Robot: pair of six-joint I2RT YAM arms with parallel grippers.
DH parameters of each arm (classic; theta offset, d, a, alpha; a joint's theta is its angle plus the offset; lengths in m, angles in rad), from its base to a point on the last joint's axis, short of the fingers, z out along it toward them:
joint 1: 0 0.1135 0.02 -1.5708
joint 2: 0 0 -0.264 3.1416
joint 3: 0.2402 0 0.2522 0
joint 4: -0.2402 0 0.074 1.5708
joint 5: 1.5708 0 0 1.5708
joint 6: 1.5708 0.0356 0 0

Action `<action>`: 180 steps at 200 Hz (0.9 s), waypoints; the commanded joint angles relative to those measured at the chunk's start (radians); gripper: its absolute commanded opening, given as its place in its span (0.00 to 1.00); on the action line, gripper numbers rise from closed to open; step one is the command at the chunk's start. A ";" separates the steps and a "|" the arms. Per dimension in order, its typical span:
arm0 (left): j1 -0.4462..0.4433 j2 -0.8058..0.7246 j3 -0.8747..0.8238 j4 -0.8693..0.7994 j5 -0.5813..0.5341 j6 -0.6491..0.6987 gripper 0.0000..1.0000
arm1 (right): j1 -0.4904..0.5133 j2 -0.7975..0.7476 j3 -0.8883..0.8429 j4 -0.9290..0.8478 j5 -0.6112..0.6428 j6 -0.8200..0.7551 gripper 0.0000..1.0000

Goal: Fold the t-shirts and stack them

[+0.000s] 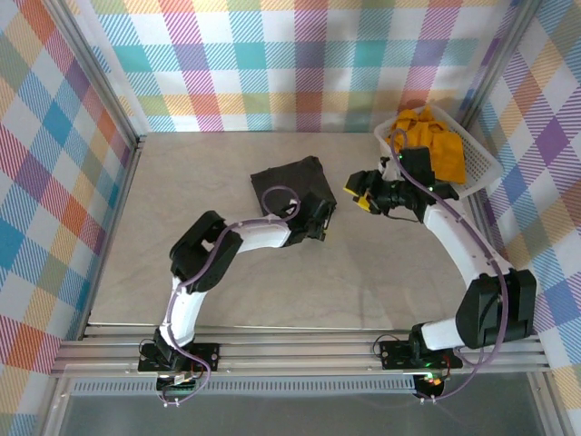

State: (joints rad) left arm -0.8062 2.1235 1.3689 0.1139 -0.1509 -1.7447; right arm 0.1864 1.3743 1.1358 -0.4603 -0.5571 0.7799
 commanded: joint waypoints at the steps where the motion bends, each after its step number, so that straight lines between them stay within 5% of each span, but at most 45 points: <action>1: 0.009 0.026 0.075 0.082 -0.116 -0.057 0.73 | -0.014 -0.075 -0.011 -0.063 0.003 -0.035 0.53; 103: 0.042 0.164 0.222 -0.044 -0.180 -0.094 0.68 | -0.020 -0.114 -0.114 -0.038 -0.058 0.029 0.49; 116: 0.053 0.181 0.260 -0.090 -0.180 -0.090 0.57 | -0.019 -0.103 -0.108 -0.033 -0.058 0.033 0.49; 144: 0.097 0.192 0.264 -0.122 -0.157 -0.089 0.09 | -0.020 -0.074 -0.085 -0.043 -0.057 0.036 0.47; 180: 0.217 0.097 0.135 -0.064 -0.095 0.045 0.00 | -0.025 -0.051 -0.059 -0.064 -0.049 0.022 0.46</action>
State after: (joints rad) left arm -0.6968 2.2917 1.5932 0.0654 -0.2745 -1.8126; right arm 0.1692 1.3113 1.0386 -0.4965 -0.5888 0.8078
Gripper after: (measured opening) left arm 0.085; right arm 0.457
